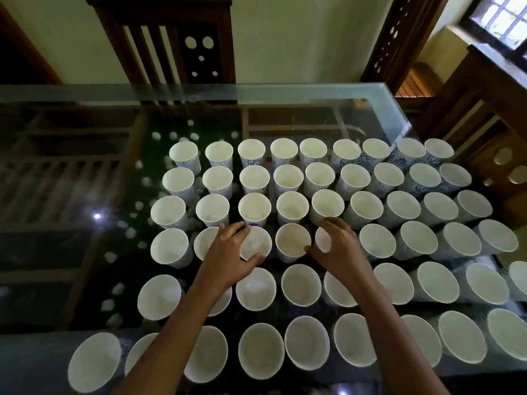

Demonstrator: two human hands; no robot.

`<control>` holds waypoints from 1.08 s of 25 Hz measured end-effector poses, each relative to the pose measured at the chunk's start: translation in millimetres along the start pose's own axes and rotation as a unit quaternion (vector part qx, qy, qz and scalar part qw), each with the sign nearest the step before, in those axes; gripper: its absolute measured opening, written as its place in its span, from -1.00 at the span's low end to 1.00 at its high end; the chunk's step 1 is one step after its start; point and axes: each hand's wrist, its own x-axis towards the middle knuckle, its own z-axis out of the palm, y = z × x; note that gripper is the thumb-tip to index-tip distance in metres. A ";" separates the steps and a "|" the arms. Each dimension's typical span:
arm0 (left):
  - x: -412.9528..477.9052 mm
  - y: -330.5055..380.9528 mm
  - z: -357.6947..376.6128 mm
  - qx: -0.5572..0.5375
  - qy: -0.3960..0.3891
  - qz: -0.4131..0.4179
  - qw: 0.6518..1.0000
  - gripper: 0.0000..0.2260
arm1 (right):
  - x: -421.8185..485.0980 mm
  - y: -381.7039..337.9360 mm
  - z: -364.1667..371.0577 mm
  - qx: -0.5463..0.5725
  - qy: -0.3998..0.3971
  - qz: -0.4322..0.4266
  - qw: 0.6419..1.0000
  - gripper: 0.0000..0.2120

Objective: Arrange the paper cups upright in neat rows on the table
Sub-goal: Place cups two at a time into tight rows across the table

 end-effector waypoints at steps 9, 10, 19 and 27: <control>-1.3 3.1 5.4 0.009 -0.013 -0.005 1.000 -0.38 | -3.5 17.0 -1.4 -0.017 -0.022 0.035 0.999 -0.37; -1.6 4.1 6.3 0.009 -0.014 -0.005 1.000 -0.38 | -3.6 16.6 -1.0 -0.016 -0.015 0.037 0.999 -0.37; -2.6 4.9 9.1 0.011 -0.013 -0.004 1.000 -0.39 | -2.8 20.7 1.2 -0.011 0.000 0.057 0.998 -0.39; -2.2 4.5 10.2 0.007 -0.009 -0.006 1.000 -0.40 | -0.2 25.9 -6.9 -0.008 -0.010 0.049 0.999 -0.37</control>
